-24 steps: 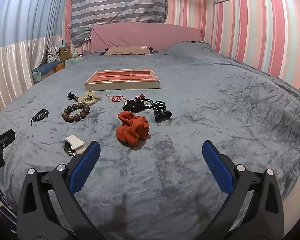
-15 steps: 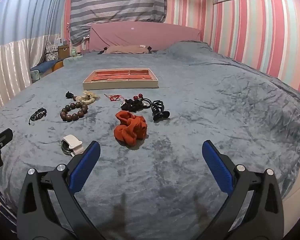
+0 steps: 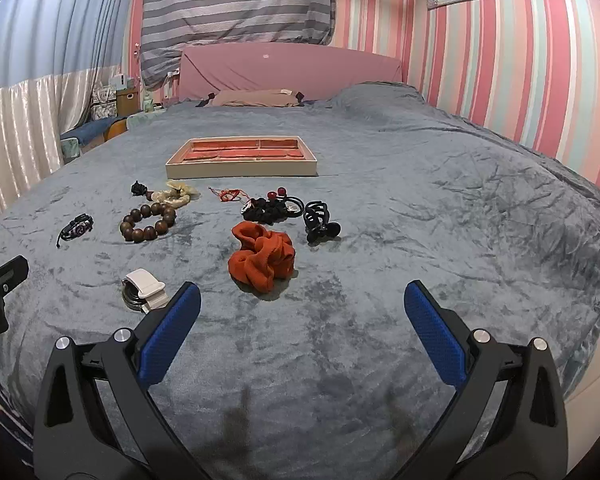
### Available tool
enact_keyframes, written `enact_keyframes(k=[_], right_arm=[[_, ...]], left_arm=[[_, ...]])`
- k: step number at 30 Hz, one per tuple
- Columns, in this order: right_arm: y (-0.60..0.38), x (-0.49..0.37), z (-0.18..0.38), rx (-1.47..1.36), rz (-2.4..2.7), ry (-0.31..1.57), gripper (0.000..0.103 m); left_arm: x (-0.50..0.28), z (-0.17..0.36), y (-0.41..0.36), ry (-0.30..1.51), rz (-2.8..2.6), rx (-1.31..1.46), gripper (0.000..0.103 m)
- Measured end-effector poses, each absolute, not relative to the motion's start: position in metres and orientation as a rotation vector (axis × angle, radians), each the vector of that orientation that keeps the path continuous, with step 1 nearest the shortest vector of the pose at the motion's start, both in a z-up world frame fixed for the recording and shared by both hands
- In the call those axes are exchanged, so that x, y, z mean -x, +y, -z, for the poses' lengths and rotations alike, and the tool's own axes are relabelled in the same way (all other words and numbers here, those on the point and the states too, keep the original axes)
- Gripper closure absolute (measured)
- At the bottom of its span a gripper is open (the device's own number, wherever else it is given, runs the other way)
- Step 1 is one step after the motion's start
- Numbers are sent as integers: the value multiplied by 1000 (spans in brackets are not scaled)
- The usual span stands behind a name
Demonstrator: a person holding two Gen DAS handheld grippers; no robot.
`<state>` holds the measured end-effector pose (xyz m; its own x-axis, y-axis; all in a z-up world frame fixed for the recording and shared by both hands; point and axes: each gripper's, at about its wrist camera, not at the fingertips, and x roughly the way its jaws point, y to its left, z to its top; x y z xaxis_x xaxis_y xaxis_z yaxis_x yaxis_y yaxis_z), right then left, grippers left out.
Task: Organize jewelry
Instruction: 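Move the left gripper toward the white-band watch on the blanket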
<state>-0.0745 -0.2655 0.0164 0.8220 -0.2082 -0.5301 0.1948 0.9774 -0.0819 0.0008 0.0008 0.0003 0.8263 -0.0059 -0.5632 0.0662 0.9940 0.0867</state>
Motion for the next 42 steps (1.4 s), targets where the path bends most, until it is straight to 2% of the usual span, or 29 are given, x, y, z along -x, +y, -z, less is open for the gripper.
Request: enact_keyframes(k=[42], right_arm=[[-269,74,-7,18,231,583,4]], left_arm=[[-4,6,11,619,36,-94,4]])
